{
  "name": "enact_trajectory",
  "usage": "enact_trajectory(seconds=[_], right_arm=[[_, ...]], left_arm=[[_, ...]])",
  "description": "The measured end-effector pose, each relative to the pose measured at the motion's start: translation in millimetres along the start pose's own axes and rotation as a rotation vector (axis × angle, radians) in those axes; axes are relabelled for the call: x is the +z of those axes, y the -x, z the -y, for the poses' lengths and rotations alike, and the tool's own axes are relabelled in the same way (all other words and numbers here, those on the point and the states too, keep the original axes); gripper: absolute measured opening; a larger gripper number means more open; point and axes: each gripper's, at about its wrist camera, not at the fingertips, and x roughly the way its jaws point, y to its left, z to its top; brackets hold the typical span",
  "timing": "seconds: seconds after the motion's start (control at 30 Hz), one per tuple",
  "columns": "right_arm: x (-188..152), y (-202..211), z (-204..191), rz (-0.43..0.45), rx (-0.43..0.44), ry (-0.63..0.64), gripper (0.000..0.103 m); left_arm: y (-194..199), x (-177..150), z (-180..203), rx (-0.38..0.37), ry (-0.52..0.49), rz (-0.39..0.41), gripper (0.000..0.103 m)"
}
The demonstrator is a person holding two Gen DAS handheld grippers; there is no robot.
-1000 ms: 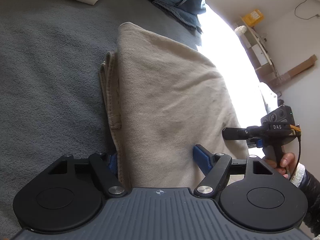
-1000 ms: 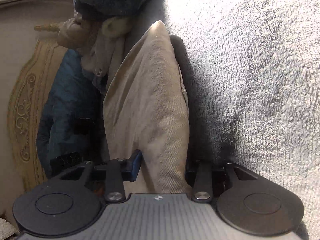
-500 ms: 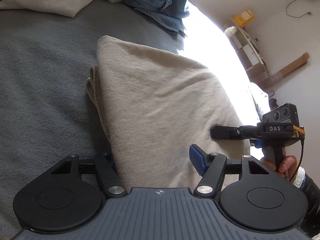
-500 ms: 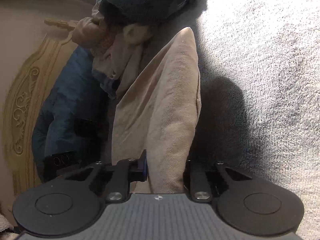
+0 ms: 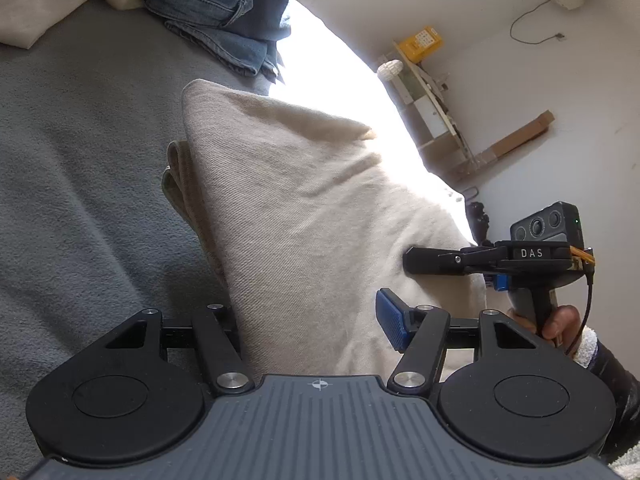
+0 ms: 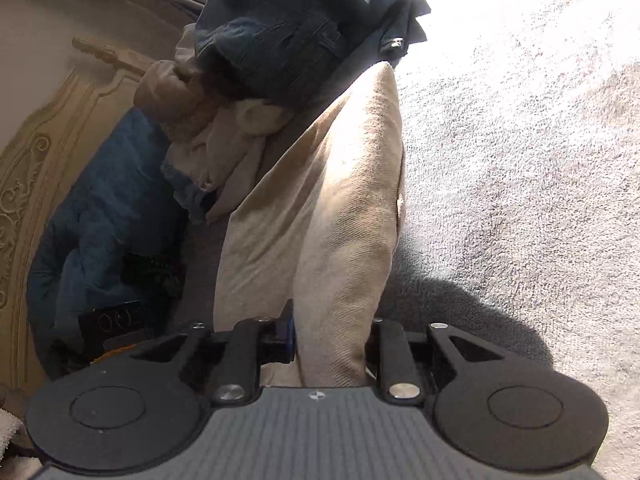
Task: Fold clothes
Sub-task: 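Slide both open tools under opposite sides of the beige stack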
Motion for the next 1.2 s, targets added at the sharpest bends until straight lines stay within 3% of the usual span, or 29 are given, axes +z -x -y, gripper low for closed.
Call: enact_trajectory(seconds=[0.3, 0.63, 0.83, 0.93, 1.03, 1.2], right_arm=[[18, 19, 18, 0.036, -0.013, 0.007, 0.023], [50, 68, 69, 0.123, -0.028, -0.006, 0.023], [78, 139, 111, 0.218, -0.07, -0.009, 0.023], [98, 197, 133, 0.29, -0.116, 0.011, 0.023], [115, 259, 156, 0.352, -0.174, 0.026, 0.023], [146, 350, 199, 0.378, -0.306, 0.057, 0.023]], left_arm=[[-31, 20, 12, -0.009, -0.019, -0.017, 0.061], [-101, 52, 50, -0.022, -0.082, -0.074, 0.061], [-181, 95, 130, -0.031, -0.251, -0.199, 0.061], [-227, 115, 182, -0.057, -0.326, -0.232, 0.061], [-272, 127, 233, -0.096, -0.373, -0.245, 0.061], [-351, 118, 303, -0.141, -0.354, -0.245, 0.061]])
